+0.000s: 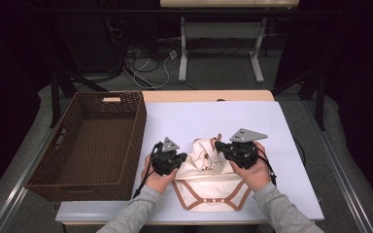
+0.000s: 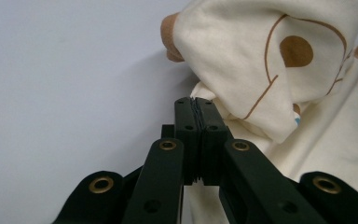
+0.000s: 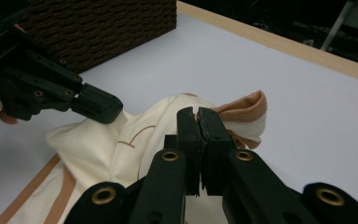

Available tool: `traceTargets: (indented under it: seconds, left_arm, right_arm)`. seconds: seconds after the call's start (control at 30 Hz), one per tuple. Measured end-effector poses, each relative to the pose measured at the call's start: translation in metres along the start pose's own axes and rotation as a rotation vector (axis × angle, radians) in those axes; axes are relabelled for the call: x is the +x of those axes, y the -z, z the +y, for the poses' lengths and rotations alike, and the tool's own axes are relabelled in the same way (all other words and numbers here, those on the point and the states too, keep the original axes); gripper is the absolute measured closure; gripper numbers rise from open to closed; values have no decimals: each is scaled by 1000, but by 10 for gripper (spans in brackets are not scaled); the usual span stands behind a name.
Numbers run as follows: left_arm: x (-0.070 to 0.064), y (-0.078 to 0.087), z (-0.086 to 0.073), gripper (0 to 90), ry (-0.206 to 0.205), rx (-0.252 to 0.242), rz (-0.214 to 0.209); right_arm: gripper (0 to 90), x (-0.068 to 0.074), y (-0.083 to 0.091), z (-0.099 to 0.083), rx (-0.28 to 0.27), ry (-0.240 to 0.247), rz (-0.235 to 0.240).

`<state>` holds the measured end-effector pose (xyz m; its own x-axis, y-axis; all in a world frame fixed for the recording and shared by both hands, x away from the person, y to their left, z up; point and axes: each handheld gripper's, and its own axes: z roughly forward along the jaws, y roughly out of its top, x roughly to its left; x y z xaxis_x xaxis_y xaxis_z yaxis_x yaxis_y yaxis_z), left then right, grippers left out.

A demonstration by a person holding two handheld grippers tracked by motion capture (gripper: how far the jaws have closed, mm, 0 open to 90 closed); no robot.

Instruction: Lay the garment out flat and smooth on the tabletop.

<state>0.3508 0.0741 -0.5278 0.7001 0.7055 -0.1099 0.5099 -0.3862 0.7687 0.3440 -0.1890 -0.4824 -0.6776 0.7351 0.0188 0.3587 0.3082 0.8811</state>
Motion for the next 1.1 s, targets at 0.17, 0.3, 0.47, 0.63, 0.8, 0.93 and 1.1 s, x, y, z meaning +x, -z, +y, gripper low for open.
traceTargets:
  seconds: [0.17,0.3,0.47,0.63,0.8,0.93,1.1]
  left_arm:
    - [-9,4,-11,890,-11,11,-29]
    - [-17,8,-19,890,-1,10,-57]
    - [-21,8,-27,890,-10,23,-69]
    - [-23,8,-33,890,6,21,-89]
    - [-24,7,-34,889,10,16,-83]
    - [-25,7,-35,888,14,18,-83]
    - [-26,7,-35,886,20,20,-81]
  right_arm:
    - [880,9,10,-20,12,-24,15]
    - [878,11,15,-34,41,-48,17]
    - [871,11,17,-50,83,-85,3]
    - [859,10,14,-63,130,-110,-3]
    - [848,7,11,-66,145,-129,-7]
    - [780,8,13,-65,145,-145,-12]
    - [707,9,18,-62,142,-155,-30]
